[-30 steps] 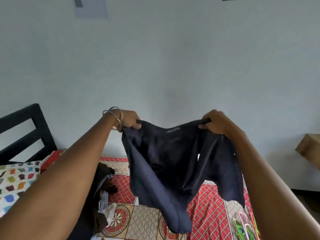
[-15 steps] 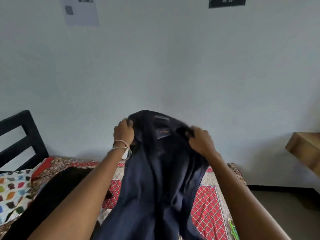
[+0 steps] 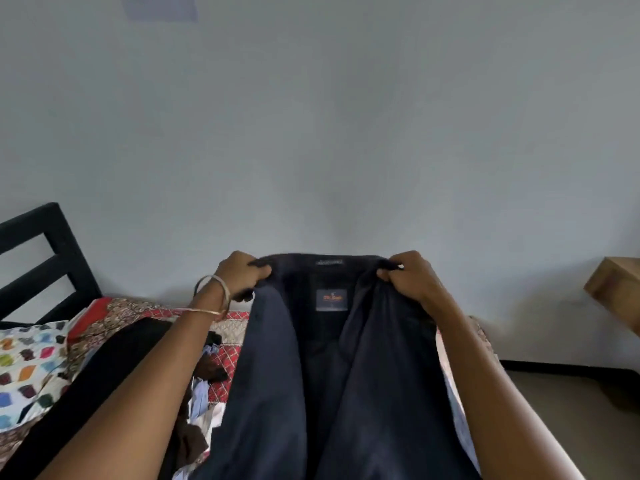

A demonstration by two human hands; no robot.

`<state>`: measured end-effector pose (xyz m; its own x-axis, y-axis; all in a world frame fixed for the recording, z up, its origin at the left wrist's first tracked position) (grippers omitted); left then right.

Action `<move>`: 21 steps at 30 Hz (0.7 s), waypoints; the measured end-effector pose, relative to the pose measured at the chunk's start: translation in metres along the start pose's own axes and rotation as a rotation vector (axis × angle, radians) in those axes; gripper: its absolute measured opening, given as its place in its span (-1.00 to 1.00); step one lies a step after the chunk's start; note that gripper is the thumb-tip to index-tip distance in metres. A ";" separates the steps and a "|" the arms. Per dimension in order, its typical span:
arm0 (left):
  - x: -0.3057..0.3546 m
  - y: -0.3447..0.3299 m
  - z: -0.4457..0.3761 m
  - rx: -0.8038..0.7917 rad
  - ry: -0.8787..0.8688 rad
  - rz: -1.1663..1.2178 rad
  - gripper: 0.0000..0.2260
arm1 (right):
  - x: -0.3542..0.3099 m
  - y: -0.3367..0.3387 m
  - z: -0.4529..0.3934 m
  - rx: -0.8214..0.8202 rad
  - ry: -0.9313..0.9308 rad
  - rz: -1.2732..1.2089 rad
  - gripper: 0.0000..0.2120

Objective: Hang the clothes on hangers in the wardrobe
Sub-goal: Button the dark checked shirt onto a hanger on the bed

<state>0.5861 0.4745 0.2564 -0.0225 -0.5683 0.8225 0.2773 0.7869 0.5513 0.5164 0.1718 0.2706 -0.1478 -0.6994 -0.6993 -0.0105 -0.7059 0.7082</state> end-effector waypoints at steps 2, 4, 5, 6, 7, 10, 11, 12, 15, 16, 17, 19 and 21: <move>-0.020 -0.004 -0.007 0.080 0.079 -0.324 -0.82 | 0.014 -0.013 -0.009 -0.005 -0.124 0.159 -0.75; -0.046 -0.017 -0.024 0.082 0.122 -0.384 -0.86 | 0.034 -0.037 -0.025 -0.128 -0.215 0.248 -0.69; -0.053 -0.020 -0.026 0.086 0.133 -0.367 -0.87 | 0.038 -0.041 -0.024 -0.163 -0.234 0.306 -0.66; -0.068 -0.028 -0.035 0.068 0.171 -0.335 -0.86 | 0.047 -0.053 -0.030 -0.196 -0.252 0.350 -0.65; -0.079 -0.033 -0.045 0.063 0.188 -0.323 -0.84 | 0.052 -0.063 -0.040 -0.207 -0.251 0.407 -0.65; -0.113 -0.051 -0.066 0.069 0.286 -0.287 -0.74 | 0.079 -0.097 -0.060 -0.203 -0.260 0.468 -0.68; -0.132 -0.064 -0.081 0.057 0.336 -0.265 -0.73 | 0.095 -0.114 -0.071 -0.204 -0.291 0.480 -0.65; -0.145 -0.073 -0.096 0.053 0.380 -0.252 -0.72 | 0.107 -0.123 -0.083 -0.182 -0.321 0.493 -0.63; -0.170 -0.102 -0.134 0.041 0.427 0.054 -0.71 | 0.136 -0.135 -0.109 -0.070 -0.408 0.262 -0.65; -0.176 -0.117 -0.150 0.021 0.407 0.252 -0.76 | 0.152 -0.145 -0.125 -0.008 -0.462 0.061 -0.68; -0.175 -0.128 -0.169 0.024 0.354 0.442 -0.82 | 0.166 -0.150 -0.142 0.071 -0.494 -0.190 -0.73; -0.176 -0.147 -0.200 -0.030 0.204 0.649 -0.56 | 0.186 -0.170 -0.172 0.147 -0.426 -0.722 -0.86; -0.180 -0.163 -0.211 -0.139 0.126 0.680 -0.22 | 0.194 -0.187 -0.187 0.128 -0.304 -1.027 -0.73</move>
<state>0.7480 0.3980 -0.0110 0.3089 0.0084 0.9511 0.3109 0.9442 -0.1093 0.6750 0.1466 -0.0158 -0.2491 0.2900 -0.9241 -0.3703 -0.9102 -0.1858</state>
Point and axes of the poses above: each hand's wrist, its own z-axis away from the middle knuckle, its own y-axis out of the back of the hand, x = y × z, the point moved 5 cm from there along -z, towards the middle knuckle, and after that the axes turned 11 degrees about -x, right-handed, at the moved point
